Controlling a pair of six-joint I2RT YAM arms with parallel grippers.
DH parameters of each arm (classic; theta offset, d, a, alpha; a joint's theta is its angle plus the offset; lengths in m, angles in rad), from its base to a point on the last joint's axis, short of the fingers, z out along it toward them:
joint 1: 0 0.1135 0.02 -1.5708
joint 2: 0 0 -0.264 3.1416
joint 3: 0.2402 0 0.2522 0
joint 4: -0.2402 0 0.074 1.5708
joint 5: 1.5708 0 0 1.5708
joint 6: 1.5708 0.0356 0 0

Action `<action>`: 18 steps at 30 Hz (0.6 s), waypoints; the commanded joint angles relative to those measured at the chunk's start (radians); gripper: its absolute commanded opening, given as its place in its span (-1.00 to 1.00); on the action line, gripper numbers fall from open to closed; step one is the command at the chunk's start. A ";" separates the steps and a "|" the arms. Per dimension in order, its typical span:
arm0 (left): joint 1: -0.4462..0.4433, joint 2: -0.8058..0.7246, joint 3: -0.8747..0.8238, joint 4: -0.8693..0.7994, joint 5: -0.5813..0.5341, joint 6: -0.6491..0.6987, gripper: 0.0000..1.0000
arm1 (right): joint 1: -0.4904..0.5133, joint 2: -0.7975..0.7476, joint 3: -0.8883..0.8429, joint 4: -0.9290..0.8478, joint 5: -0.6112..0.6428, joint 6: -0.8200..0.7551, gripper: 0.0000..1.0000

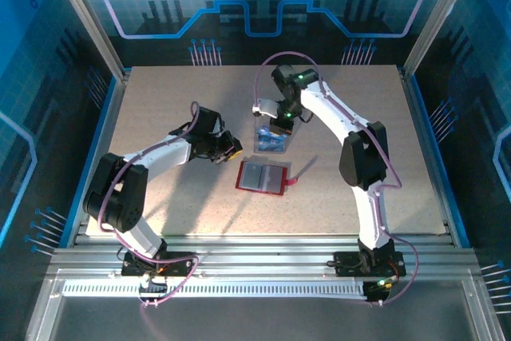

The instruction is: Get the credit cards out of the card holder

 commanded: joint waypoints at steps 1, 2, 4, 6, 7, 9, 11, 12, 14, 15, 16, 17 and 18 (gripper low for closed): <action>0.012 -0.002 0.021 0.032 0.032 0.010 -0.67 | 0.008 0.058 0.104 -0.140 0.048 -0.083 -1.00; 0.012 0.002 0.025 0.034 0.036 0.008 -0.67 | 0.011 0.071 0.127 -0.156 0.052 -0.092 -1.00; 0.012 0.007 0.027 0.042 0.040 0.004 -0.67 | 0.013 0.094 0.161 -0.173 0.063 -0.107 -1.00; 0.012 0.009 0.024 0.046 0.039 0.002 -0.67 | 0.014 0.114 0.192 -0.186 0.074 -0.119 -1.00; 0.012 0.011 0.022 0.050 0.038 0.001 -0.67 | 0.015 0.123 0.204 -0.192 0.080 -0.122 -1.00; 0.013 0.016 0.022 0.058 0.040 -0.005 -0.67 | 0.017 0.134 0.226 -0.205 0.094 -0.130 -1.00; 0.012 0.019 0.020 0.067 0.043 -0.012 -0.67 | 0.020 0.159 0.240 -0.210 0.106 -0.133 -1.00; 0.012 0.022 0.020 0.071 0.045 -0.015 -0.67 | 0.022 0.166 0.247 -0.213 0.105 -0.137 -1.00; 0.012 0.024 0.015 0.074 0.049 -0.020 -0.66 | 0.026 0.173 0.253 -0.212 0.099 -0.139 -1.00; 0.012 0.022 0.010 0.077 0.051 -0.022 -0.66 | 0.029 0.177 0.257 -0.215 0.093 -0.142 -1.00; 0.012 0.022 0.004 0.079 0.051 -0.022 -0.66 | 0.030 0.179 0.256 -0.215 0.091 -0.146 -1.00; 0.012 0.019 -0.002 0.079 0.051 -0.021 -0.66 | 0.034 0.183 0.256 -0.214 0.087 -0.146 -1.00; 0.012 0.019 -0.007 0.079 0.051 -0.021 -0.66 | 0.036 0.188 0.257 -0.213 0.084 -0.146 -1.00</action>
